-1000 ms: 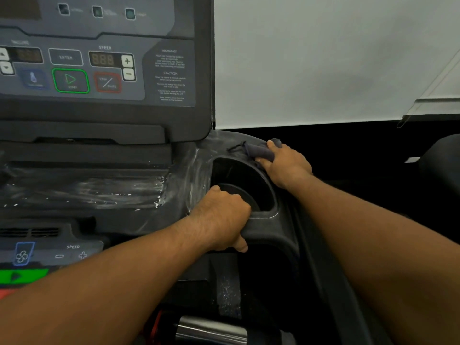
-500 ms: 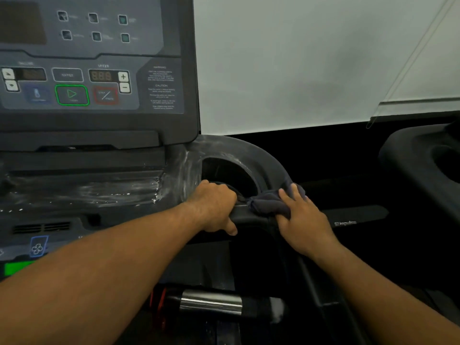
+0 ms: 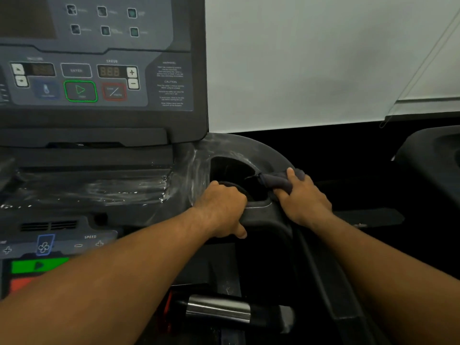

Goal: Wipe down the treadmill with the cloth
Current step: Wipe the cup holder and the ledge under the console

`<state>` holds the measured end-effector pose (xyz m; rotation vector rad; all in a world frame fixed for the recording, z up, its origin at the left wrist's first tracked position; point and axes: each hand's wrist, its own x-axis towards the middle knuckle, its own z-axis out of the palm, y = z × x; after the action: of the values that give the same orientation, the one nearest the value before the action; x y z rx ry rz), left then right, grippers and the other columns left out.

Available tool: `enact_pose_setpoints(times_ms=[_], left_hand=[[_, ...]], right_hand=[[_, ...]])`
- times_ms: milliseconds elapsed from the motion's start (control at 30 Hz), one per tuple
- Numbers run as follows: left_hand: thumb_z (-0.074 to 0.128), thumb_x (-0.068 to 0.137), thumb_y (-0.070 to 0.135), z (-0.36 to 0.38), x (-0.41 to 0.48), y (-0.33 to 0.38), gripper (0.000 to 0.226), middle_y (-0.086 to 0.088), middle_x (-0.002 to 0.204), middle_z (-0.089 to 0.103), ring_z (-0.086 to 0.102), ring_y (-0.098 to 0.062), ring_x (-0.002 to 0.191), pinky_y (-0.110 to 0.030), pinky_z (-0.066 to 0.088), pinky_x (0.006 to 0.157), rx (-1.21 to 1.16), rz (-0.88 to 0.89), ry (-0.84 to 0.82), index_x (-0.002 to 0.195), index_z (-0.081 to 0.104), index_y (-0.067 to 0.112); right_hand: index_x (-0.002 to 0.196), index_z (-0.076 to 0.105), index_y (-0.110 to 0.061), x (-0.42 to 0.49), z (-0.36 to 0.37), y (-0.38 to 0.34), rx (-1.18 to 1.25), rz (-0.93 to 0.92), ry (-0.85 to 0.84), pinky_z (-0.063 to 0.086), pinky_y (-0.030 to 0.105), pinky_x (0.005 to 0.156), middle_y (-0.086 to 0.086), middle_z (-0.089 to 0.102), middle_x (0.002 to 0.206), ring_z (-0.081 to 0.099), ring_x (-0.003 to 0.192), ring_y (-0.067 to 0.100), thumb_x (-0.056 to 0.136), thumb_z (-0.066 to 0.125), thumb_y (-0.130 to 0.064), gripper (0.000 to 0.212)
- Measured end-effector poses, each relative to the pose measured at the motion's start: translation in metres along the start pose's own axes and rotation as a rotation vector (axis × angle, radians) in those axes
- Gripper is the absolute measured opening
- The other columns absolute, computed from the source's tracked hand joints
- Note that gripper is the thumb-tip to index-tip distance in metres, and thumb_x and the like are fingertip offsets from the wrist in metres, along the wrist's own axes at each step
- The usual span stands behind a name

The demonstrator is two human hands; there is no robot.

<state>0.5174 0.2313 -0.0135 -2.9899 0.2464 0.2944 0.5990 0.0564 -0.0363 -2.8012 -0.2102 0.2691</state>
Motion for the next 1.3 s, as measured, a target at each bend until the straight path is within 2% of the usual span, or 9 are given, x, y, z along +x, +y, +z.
enact_pose_setpoints(times_ms=[167,433,600,767,900,1067,1167,1233,1300], left_hand=[[0.062,0.077,0.067,0.002,0.002,-0.001,0.054,0.001,0.095,0.065,0.048,-0.016,0.076,-0.037,0.038,0.091,0.034,0.018,0.005,0.102,0.059,0.019],[0.062,0.078,0.066,0.002,0.009,-0.004,0.06,-0.005,0.109,0.066,0.061,-0.025,0.096,-0.04,0.035,0.091,0.063,0.049,-0.029,0.11,0.057,0.016],[0.062,0.078,0.066,0.002,0.008,-0.005,0.061,-0.005,0.11,0.066,0.062,-0.025,0.097,-0.04,0.035,0.092,0.066,0.056,-0.039,0.112,0.056,0.016],[0.061,0.078,0.067,0.001,0.006,-0.004,0.059,-0.004,0.105,0.066,0.061,-0.022,0.091,-0.038,0.038,0.092,0.056,0.068,-0.003,0.107,0.056,0.017],[0.059,0.079,0.069,0.004,0.006,-0.006,0.058,-0.002,0.097,0.066,0.06,-0.02,0.084,-0.038,0.039,0.092,0.076,0.1,0.015,0.104,0.057,0.017],[0.057,0.078,0.071,0.005,0.007,-0.009,0.06,-0.002,0.097,0.066,0.06,-0.02,0.085,-0.038,0.038,0.091,0.071,0.121,0.006,0.102,0.057,0.017],[0.044,0.077,0.081,0.003,0.006,-0.022,0.067,0.0,0.096,0.068,0.06,-0.02,0.087,-0.037,0.038,0.092,-0.053,0.103,0.01,0.098,0.059,0.02],[0.035,0.085,0.076,-0.001,0.007,-0.039,0.062,0.001,0.101,0.068,0.059,-0.02,0.096,-0.038,0.038,0.092,-0.14,-0.006,0.113,0.102,0.062,0.022],[0.035,0.093,0.064,-0.006,0.009,-0.058,0.053,0.001,0.112,0.064,0.054,-0.019,0.107,-0.039,0.037,0.094,-0.089,-0.096,0.211,0.112,0.062,0.022]], right_hand=[[0.151,0.015,-0.042,0.06,-0.006,-0.022,-0.031,-0.087,-0.032,0.037,0.052,0.107,0.003,0.018,0.16,0.035,0.136,0.038,0.092,0.04,-0.062,0.068],[0.148,0.02,-0.046,0.129,-0.003,-0.081,-0.147,-0.256,-0.063,0.036,0.054,0.105,-0.005,0.029,0.157,0.036,0.136,0.034,0.083,0.04,-0.076,0.074],[0.147,0.024,-0.043,0.126,0.0,-0.093,-0.215,-0.349,-0.016,0.035,0.053,0.104,-0.002,0.031,0.155,0.038,0.134,0.034,0.091,0.044,-0.062,0.062],[0.153,0.022,-0.031,0.095,-0.006,-0.035,-0.204,-0.402,-0.004,0.017,0.04,0.118,-0.006,0.011,0.163,0.011,0.149,0.019,0.098,0.042,-0.042,0.059],[0.153,0.023,-0.031,0.067,-0.005,-0.005,-0.151,-0.38,-0.014,0.011,0.037,0.12,-0.007,0.009,0.163,0.008,0.149,0.021,0.097,0.049,-0.036,0.062],[0.153,0.02,-0.03,0.101,-0.008,-0.044,-0.214,-0.381,-0.013,0.022,0.041,0.115,-0.004,0.01,0.163,0.018,0.147,0.025,0.098,0.041,-0.048,0.062],[0.152,0.02,-0.035,0.132,-0.004,-0.075,-0.21,-0.365,-0.029,0.033,0.046,0.109,-0.007,0.018,0.161,0.031,0.142,0.029,0.094,0.039,-0.061,0.067],[0.15,0.023,-0.038,0.147,0.003,-0.093,-0.204,-0.348,-0.056,0.037,0.049,0.107,-0.007,0.027,0.158,0.038,0.137,0.032,0.09,0.039,-0.068,0.069],[0.146,0.029,-0.039,0.154,0.011,-0.112,-0.207,-0.332,-0.032,0.037,0.053,0.103,-0.003,0.036,0.153,0.042,0.132,0.035,0.088,0.039,-0.07,0.066]])
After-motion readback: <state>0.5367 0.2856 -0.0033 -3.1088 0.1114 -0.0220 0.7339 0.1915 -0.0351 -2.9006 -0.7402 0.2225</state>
